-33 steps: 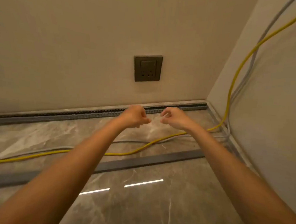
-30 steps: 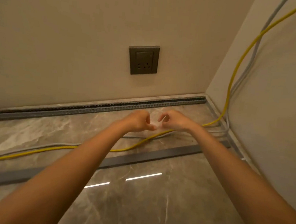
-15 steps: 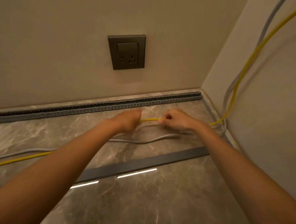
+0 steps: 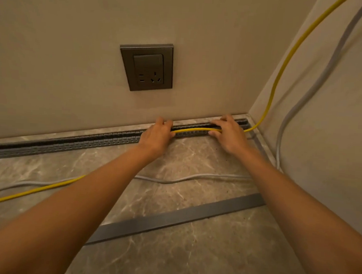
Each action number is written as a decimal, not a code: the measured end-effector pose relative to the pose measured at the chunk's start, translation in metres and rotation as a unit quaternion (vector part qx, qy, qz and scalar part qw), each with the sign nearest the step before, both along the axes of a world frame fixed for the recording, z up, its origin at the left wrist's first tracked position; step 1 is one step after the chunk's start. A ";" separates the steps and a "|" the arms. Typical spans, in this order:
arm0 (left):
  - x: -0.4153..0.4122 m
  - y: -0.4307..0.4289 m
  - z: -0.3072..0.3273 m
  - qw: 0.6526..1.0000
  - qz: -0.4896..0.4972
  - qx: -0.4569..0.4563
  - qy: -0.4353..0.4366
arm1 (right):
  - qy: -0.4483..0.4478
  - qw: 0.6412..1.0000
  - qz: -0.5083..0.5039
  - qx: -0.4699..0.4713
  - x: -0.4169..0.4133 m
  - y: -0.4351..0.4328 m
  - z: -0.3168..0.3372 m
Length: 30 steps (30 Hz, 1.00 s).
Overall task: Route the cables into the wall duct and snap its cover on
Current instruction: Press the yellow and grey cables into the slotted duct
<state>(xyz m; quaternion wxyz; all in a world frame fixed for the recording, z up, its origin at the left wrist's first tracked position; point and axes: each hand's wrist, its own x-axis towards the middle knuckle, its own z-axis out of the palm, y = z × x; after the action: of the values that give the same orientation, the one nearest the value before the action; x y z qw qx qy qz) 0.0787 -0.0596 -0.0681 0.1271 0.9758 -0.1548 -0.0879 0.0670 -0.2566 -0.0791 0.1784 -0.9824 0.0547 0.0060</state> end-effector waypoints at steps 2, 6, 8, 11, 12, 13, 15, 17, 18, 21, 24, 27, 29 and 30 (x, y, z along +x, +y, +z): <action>0.003 0.000 -0.001 1.000 -0.009 0.015 -0.001 | -0.016 1.000 0.006 -0.008 0.004 0.002 -0.001; -0.001 0.010 -0.006 0.998 -0.033 0.043 -0.023 | -0.011 0.999 0.015 0.045 0.001 -0.002 0.002; -0.009 0.015 -0.010 0.997 -0.042 0.052 -0.045 | 0.015 0.995 0.029 0.091 -0.006 -0.005 0.002; -0.027 0.020 -0.011 0.993 -0.055 0.063 -0.088 | 0.051 0.988 0.063 0.132 -0.016 -0.009 0.005; -0.031 0.019 -0.010 0.990 -0.066 0.051 -0.111 | 0.061 0.987 0.078 0.130 -0.019 -0.011 0.006; -0.034 0.018 -0.007 0.986 -0.095 0.059 -0.122 | 0.071 0.986 0.091 0.123 -0.021 -0.012 0.007; -0.039 0.013 -0.006 0.978 -0.121 0.075 -0.151 | 0.093 0.983 0.114 0.108 -0.026 -0.016 0.008; -0.042 0.005 -0.008 0.986 -0.105 0.074 -0.111 | 0.115 0.981 0.129 0.091 -0.031 -0.018 0.009; -0.043 -0.001 -0.008 0.989 -0.091 0.069 -0.090 | 0.117 0.981 0.132 0.082 -0.033 -0.018 0.009; -0.049 -0.020 -0.010 0.994 -0.086 0.033 -0.062 | 0.086 0.987 0.121 0.064 -0.040 -0.015 0.006; -0.055 -0.031 -0.008 0.990 -0.116 0.067 -0.049 | 0.039 0.994 0.096 0.027 -0.045 -0.022 0.000; -0.053 -0.032 0.001 0.987 -0.113 0.099 -0.061 | -0.007 1.000 0.007 0.004 -0.049 -0.034 -0.004; -0.051 -0.033 0.004 0.982 -0.128 0.119 -0.071 | -0.025 0.999 -0.025 -0.033 -0.050 -0.037 -0.006; -0.051 -0.034 0.005 0.978 -0.139 0.130 -0.080 | -0.019 0.999 -0.027 -0.033 -0.050 -0.037 -0.005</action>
<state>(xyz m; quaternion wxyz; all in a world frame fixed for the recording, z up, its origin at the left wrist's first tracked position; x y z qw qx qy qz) 0.0275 -0.0932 -0.0628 -0.0273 0.9568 -0.2857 -0.0456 0.0168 -0.2940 -0.0842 0.1473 -0.9858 0.0785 -0.0192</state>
